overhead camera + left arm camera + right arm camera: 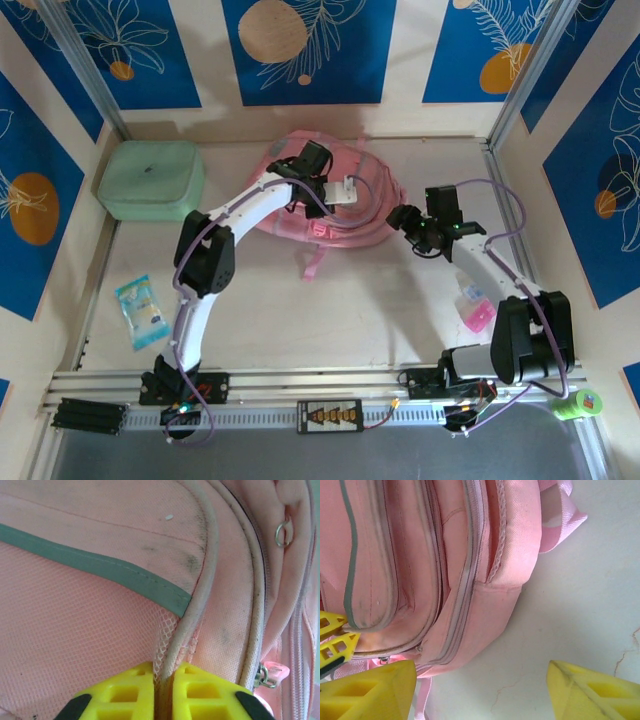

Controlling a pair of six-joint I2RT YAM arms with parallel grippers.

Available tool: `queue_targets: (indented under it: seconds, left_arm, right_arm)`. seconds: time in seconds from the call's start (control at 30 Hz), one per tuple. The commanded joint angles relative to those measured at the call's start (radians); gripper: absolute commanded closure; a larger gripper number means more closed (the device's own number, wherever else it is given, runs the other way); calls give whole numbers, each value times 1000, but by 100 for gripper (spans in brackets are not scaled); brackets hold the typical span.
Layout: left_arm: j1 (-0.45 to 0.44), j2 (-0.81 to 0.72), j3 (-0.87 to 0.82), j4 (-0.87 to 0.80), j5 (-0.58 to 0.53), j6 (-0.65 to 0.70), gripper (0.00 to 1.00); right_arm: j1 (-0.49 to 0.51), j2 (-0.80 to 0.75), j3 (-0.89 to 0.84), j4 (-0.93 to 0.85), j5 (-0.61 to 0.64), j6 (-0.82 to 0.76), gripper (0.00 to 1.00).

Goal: Pack the student bag

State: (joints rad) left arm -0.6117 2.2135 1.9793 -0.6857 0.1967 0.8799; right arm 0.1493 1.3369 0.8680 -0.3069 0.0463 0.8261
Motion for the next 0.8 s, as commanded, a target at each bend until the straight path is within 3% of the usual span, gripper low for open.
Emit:
queue_targets:
  seconds: [0.0, 0.13, 0.3, 0.5, 0.77]
  left_arm:
    - [4, -96, 4, 32, 144, -120, 95]
    - [8, -141, -23, 83, 181, -254, 100]
    - [17, -165, -25, 124, 226, -420, 100]
    - [19, -166, -23, 133, 258, -490, 100]
    - [34, -137, 11, 119, 312, -548, 100]
  right_arm:
    - [7, -56, -13, 3, 11, -73, 31]
    - [50, -86, -18, 50, 14, -183, 33]
    - [187, -77, -18, 109, 89, -354, 38]
    - [326, 31, 38, 135, 196, -456, 49]
    - [351, 184, 85, 290, 181, -506, 65]
